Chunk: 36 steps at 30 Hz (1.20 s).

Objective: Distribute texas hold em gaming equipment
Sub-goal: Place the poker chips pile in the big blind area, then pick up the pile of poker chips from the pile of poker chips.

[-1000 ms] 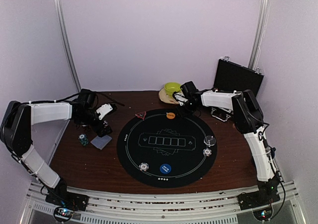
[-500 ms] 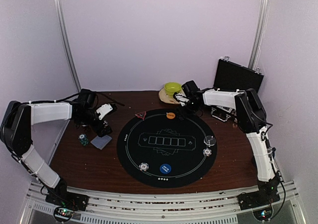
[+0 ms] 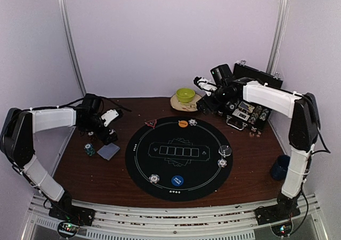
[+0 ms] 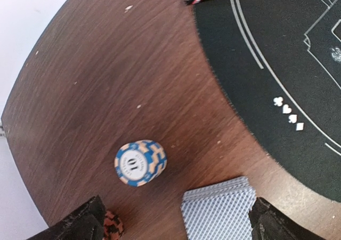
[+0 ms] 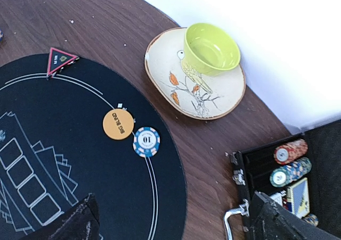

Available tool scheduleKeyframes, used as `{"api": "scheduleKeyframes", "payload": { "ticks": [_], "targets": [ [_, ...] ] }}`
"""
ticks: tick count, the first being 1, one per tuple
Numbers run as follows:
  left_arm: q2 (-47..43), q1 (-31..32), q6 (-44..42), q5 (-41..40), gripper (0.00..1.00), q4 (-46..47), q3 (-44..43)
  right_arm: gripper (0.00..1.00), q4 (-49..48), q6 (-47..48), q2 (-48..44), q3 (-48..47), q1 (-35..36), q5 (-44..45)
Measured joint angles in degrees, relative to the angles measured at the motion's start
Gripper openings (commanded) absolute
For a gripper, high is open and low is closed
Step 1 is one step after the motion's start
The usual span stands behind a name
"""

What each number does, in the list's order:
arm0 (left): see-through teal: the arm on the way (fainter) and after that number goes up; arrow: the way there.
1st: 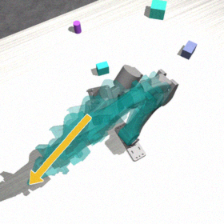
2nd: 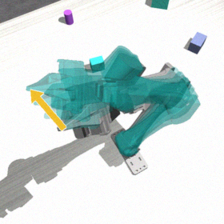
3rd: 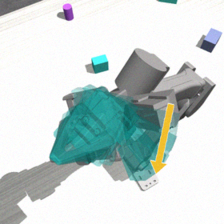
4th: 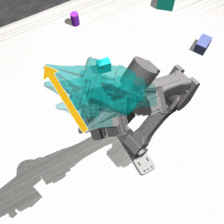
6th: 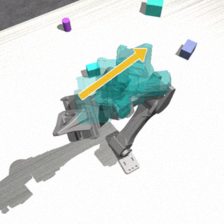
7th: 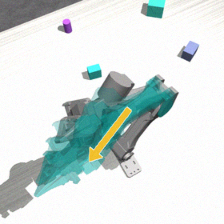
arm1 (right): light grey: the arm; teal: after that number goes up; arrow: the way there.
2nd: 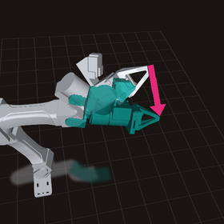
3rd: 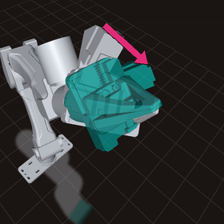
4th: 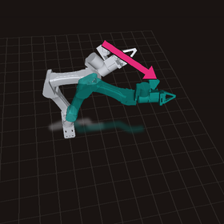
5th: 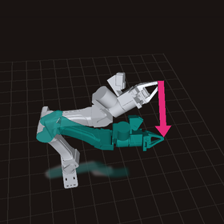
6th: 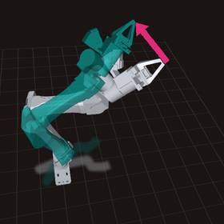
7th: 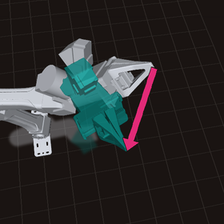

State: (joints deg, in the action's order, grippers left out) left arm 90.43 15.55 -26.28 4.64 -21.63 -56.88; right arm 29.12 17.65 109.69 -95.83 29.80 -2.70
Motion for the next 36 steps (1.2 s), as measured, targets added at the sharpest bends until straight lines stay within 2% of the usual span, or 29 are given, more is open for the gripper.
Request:
{"api": "scheduleKeyframes", "payload": {
  "ticks": [3, 9, 21, 36],
  "targets": [
    [-0.59, -3.04, 0.55, 0.28, 0.98, -2.14, -1.62, 1.00, -1.31, 1.81, -5.33, 4.90, 0.39, 1.36],
    [-4.79, -12.09, 1.46, 0.42, 0.98, -5.44, -3.23, 1.00, -3.82, 3.02, -10.05, 12.85, 0.74, 1.55],
    [-2.16, -16.94, 2.56, 2.38, 0.94, -8.98, -3.10, 1.00, -5.88, 3.91, -10.05, 14.60, 4.63, 3.54],
    [-8.26, -17.44, -0.66, 5.01, 0.90, -17.77, 2.82, 1.00, -8.04, 6.34, -10.03, 16.35, 7.87, 9.70]
  ]
}}
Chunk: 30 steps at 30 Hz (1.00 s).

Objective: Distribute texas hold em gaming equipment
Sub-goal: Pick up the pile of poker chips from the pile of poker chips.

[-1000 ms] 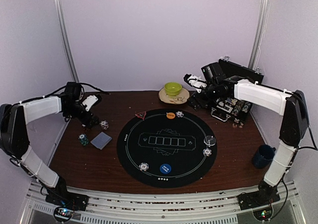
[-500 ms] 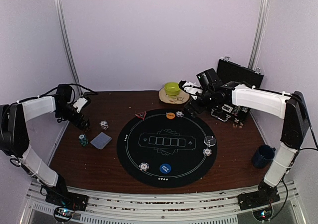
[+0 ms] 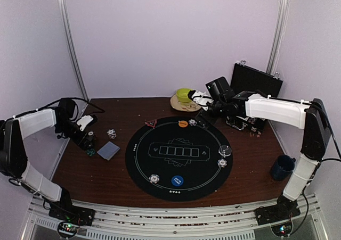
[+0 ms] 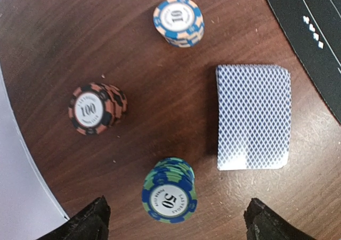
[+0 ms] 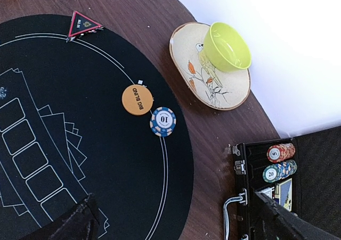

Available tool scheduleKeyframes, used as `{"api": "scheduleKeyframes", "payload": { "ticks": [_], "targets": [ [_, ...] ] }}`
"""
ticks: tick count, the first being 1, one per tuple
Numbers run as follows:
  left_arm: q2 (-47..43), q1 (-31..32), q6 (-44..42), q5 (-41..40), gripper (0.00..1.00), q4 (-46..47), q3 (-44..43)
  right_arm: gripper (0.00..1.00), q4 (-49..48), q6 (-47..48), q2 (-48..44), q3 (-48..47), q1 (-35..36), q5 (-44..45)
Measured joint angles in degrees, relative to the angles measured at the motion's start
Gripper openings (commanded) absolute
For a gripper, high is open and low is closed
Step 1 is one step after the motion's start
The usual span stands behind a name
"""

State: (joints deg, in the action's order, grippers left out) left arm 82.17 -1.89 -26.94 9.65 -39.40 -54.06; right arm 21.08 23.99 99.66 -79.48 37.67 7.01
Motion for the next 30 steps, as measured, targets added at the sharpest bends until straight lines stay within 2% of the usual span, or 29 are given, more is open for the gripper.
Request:
{"api": "scheduleKeyframes", "payload": {
  "ticks": [5, 13, 20, 30],
  "targets": [
    [2.01, 0.00, 0.04, -0.31, 0.88, -0.04, 0.42, 1.00, -0.17, 0.09, 0.00, 0.37, 0.11, 0.72],
    [5.46, 0.00, 0.59, -0.94, 0.81, 1.25, 0.44, 1.00, -0.39, 0.13, 0.00, 0.39, 0.28, 0.85],
    [6.01, 0.00, 1.09, -1.20, 0.68, 2.69, 0.44, 1.00, -0.98, 0.17, 0.17, 0.90, 0.35, 1.07],
    [6.01, 0.00, 1.38, -2.10, 0.61, 3.32, 0.44, 1.00, -1.51, 0.24, 0.59, 1.01, 0.70, 2.05]
  ]
}}
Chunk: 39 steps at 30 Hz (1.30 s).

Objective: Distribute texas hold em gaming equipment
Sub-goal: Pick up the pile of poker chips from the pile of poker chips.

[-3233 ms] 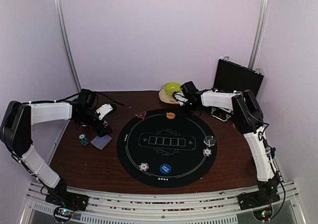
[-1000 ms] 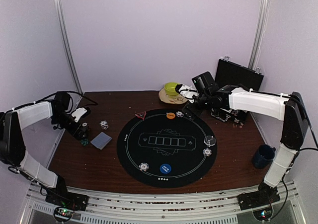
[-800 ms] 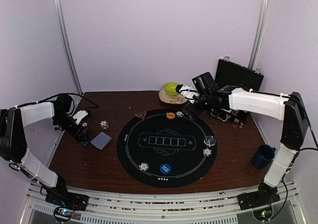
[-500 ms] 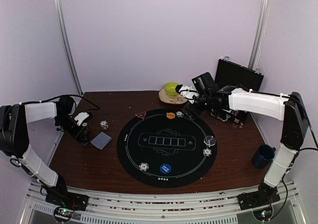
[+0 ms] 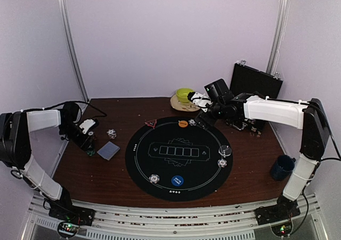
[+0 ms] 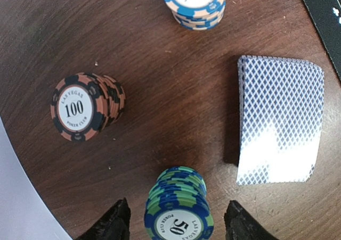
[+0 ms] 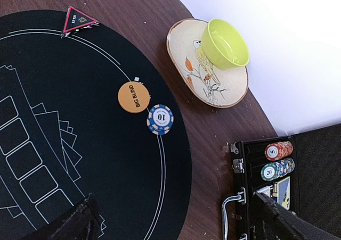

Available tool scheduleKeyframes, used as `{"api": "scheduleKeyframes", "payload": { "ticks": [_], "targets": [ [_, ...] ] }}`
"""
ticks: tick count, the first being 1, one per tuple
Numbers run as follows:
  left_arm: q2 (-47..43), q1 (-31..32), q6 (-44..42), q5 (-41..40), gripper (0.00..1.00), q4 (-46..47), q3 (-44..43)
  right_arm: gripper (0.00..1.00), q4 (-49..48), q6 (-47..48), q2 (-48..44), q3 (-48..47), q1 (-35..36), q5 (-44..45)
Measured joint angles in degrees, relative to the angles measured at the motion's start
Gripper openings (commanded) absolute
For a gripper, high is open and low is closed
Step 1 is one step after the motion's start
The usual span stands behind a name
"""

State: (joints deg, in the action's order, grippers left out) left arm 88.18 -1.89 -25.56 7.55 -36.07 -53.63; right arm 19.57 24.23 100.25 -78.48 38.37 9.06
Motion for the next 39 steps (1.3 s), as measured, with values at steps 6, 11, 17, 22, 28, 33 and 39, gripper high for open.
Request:
{"api": "scheduleKeyframes", "payload": {
  "ticks": [6, 11, 17, 22, 28, 33, 39],
  "targets": [
    [0.00, 0.00, 0.00, -0.63, 0.57, -0.02, 0.00, 1.00, -0.15, 0.02, 0.00, 0.11, 0.04, 0.07],
    [0.00, 0.00, 0.00, -0.98, 0.53, -0.02, 0.00, 1.00, -0.20, 0.02, 0.00, 0.11, 0.20, 0.26],
    [0.00, 0.00, 0.07, -1.11, 0.46, -0.07, 0.00, 1.00, -0.44, 0.02, 0.00, 0.13, 0.24, 0.48],
    [-0.04, 0.02, 0.20, -1.11, 0.32, -0.02, 0.00, 1.00, -0.63, 0.04, 0.00, 0.13, 0.26, 0.90],
    [-0.15, 0.00, 0.22, -1.09, 0.28, -0.04, 0.00, 1.00, -0.92, 0.04, 0.00, 0.13, 0.28, 1.31],
    [-0.68, 0.00, 0.39, -1.07, 0.28, -0.90, 0.00, 1.00, -0.96, 0.07, 0.00, 0.15, 0.31, 1.36],
    [-3.19, 0.02, 0.66, -0.63, 0.27, -2.21, -0.28, 1.00, -1.03, 0.07, 0.00, 0.35, 0.39, 1.49]
  ]
}}
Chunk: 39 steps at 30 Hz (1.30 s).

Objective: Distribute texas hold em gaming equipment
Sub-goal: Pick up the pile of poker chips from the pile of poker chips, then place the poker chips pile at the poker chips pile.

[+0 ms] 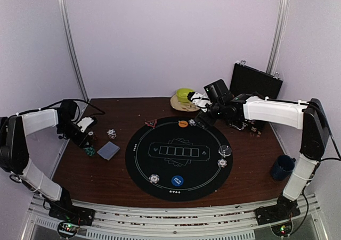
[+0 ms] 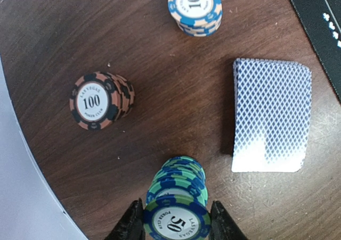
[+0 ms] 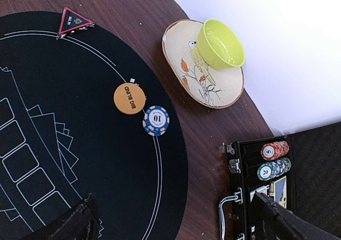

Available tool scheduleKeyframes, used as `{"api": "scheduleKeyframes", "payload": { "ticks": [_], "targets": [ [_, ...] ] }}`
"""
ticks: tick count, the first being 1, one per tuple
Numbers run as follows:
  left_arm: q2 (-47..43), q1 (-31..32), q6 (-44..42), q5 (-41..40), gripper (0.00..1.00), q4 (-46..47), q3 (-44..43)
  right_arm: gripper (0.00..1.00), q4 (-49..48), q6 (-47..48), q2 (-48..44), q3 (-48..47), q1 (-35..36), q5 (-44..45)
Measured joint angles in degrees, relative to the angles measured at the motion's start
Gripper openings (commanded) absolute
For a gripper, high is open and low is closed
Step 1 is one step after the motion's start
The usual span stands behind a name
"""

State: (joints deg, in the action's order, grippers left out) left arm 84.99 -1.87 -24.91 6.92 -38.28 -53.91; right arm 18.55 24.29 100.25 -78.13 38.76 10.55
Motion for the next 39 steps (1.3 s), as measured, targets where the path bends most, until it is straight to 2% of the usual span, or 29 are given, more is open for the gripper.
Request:
{"api": "scheduleKeyframes", "payload": {
  "ticks": [14, 39],
  "targets": [
    [-2.91, 2.36, 0.90, -0.87, 0.28, -0.90, -0.11, 1.00, -1.18, 0.94, 0.00, 0.94, 0.00, 1.53],
    [2.10, 2.36, 1.03, -4.61, 0.35, 2.58, 0.17, 1.00, -1.68, 1.07, -0.02, 1.49, 0.00, 1.53]
  ]
}}
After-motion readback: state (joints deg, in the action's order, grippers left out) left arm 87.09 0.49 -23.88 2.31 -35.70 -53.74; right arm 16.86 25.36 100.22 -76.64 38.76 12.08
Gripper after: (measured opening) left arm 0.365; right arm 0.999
